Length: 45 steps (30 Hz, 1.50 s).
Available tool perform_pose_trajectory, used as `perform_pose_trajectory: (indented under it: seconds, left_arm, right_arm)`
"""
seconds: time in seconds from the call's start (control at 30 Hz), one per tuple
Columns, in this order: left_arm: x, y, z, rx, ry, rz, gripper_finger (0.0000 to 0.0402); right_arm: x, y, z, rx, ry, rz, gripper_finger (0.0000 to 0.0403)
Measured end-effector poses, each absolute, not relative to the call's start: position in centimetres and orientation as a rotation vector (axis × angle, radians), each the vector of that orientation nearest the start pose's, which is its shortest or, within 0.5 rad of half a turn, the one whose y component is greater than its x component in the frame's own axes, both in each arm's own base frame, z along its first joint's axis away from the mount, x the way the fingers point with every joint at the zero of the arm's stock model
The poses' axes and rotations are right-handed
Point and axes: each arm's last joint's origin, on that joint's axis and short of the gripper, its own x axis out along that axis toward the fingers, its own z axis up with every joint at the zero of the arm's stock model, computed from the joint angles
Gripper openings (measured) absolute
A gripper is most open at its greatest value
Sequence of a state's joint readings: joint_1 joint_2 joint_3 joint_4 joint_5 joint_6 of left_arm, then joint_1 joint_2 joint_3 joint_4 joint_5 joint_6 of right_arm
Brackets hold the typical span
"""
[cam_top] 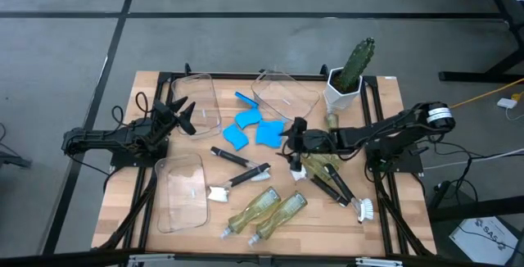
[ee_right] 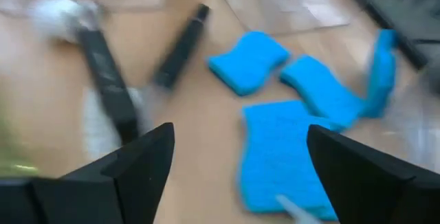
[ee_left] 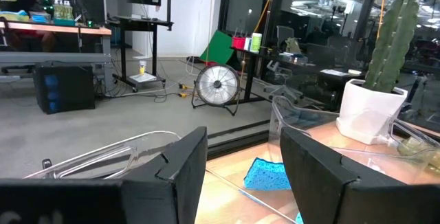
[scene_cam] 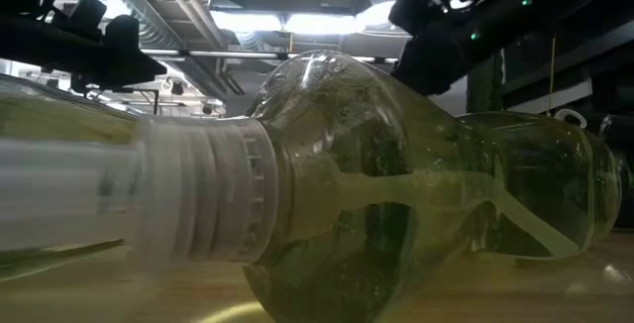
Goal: Pick & Place Kitchen Sink Supplies
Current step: Put the blue sponge into the top right transparent bin
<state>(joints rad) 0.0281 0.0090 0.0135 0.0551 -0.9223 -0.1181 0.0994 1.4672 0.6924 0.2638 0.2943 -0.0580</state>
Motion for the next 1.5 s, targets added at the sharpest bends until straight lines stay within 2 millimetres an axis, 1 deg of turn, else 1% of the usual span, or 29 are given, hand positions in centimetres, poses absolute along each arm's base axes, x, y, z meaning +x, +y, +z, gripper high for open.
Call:
perform_pose_trajectory:
  seconds: [0.17, 0.27, 0.37, 0.47, 0.6, 0.67, 0.8, 0.87, 1.0, 1.13, 1.23, 1.37, 1.5]
  left_arm:
    - [8.5, 2.5, 17.2, -0.136, -0.112, 0.946, 0.0180]
    - [8.5, 2.5, 17.2, -0.136, -0.112, 0.946, 0.0180]
    - [8.5, 2.5, 17.2, -0.136, -0.112, 0.946, 0.0180]
    - [8.5, 2.5, 17.2, -0.136, -0.112, 0.946, 0.0180]
    - [8.5, 2.5, 17.2, -0.136, -0.112, 0.946, 0.0180]
    - [8.5, 2.6, 17.2, -0.136, -0.112, 0.946, 0.0180]
    - [8.5, 2.5, 17.2, -0.135, -0.110, 0.946, 0.0180]
    - [8.5, 2.5, 17.2, -0.135, -0.110, 0.946, 0.0180]
    - [8.5, 2.5, 17.2, -0.134, -0.108, 0.946, 0.0180]
    - [8.5, 2.5, 17.2, -0.134, -0.109, 0.946, 0.0180]
    - [8.5, 2.5, 17.2, -0.134, -0.108, 0.947, 0.0180]
    - [8.5, 2.5, 17.2, -0.134, -0.109, 0.947, 0.0180]
    - [8.5, 2.6, 17.2, -0.134, -0.109, 0.947, 0.0180]
  right_arm:
    - [31.3, 1.9, 18.4, -0.278, 0.558, -0.175, 0.0327]
    - [32.8, 1.3, 18.0, -0.321, 0.654, -0.180, 0.0327]
    - [34.2, 0.3, 17.5, -0.338, 0.771, -0.192, 0.0327]
    - [35.5, -0.9, 17.2, -0.344, 0.850, -0.208, 0.0327]
    - [36.9, -2.3, 17.2, -0.363, 0.890, -0.226, 0.0327]
    - [37.5, -3.1, 17.5, -0.366, 0.880, -0.240, 0.0327]
    - [38.0, -4.5, 18.0, -0.318, 0.878, -0.226, 0.0327]
    - [37.9, -5.0, 18.0, -0.290, 0.880, -0.220, 0.0327]
    - [37.8, -5.5, 17.9, -0.270, 0.886, -0.282, 0.0327]
    - [37.7, -5.7, 17.7, -0.255, 0.886, -0.276, 0.0327]
    - [37.9, -5.8, 17.1, -0.255, 0.899, -0.274, 0.0327]
    - [38.2, -5.8, 15.6, -0.265, 0.934, -0.264, 0.0327]
    - [38.5, -5.8, 14.7, -0.290, 0.951, -0.255, 0.0327]
